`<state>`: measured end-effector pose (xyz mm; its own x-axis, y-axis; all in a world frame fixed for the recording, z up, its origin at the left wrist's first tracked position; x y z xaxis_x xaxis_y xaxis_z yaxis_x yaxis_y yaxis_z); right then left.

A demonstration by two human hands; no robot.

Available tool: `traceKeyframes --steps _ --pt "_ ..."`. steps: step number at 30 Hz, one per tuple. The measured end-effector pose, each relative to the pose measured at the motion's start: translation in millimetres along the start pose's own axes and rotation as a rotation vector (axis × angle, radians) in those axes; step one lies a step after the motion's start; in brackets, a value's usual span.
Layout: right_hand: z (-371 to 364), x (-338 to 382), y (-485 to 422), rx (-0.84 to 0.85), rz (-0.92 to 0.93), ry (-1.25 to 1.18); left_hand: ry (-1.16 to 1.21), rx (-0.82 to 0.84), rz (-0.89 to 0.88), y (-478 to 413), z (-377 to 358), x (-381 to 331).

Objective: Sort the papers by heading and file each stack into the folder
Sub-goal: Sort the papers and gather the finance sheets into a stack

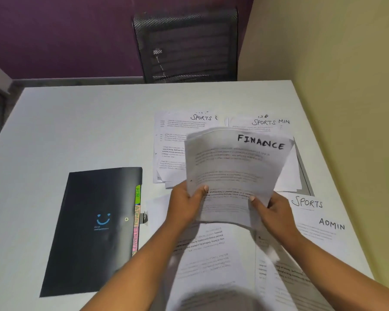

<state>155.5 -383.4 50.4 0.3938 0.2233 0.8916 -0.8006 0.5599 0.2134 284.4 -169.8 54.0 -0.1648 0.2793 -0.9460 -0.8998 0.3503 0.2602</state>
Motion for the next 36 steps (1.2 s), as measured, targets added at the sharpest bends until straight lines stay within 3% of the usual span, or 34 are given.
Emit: traceKeyframes --steps 4,8,13,17,21,29,36 --pt "7.7 -10.8 -14.8 -0.045 -0.059 -0.052 0.02 0.107 0.021 -19.0 -3.9 -6.8" --pt "16.8 -41.4 -41.8 -0.117 -0.212 -0.164 -0.048 -0.157 0.119 -54.8 31.8 14.8" --pt "21.1 -64.3 -82.1 -0.124 -0.366 -0.208 -0.365 -0.384 0.195 -83.5 74.8 27.2" --pt "15.0 -76.8 -108.8 -0.076 -0.5 -0.199 -0.539 -0.401 0.221 -105.2 85.4 36.7" --pt "10.6 -93.5 -119.0 -0.048 -0.564 -0.184 -0.628 -0.361 0.405 -124.0 78.7 58.0" --pt "10.6 -102.3 -121.9 -0.064 -0.523 -0.242 -0.556 -0.294 0.441 -140.0 58.7 67.5" --pt "8.0 -109.4 -124.0 -0.058 -0.499 -0.228 -0.281 -0.301 0.442 -146.5 51.4 72.1"
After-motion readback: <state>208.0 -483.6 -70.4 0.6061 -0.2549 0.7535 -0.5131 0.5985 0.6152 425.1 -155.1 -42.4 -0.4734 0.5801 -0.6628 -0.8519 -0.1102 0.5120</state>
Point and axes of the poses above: each hand's wrist, its own y-axis away from the middle knuckle, its own z-axis out of the back of the hand, x = y × z, the point moved 8 cm from there along -y, towards the middle knuckle
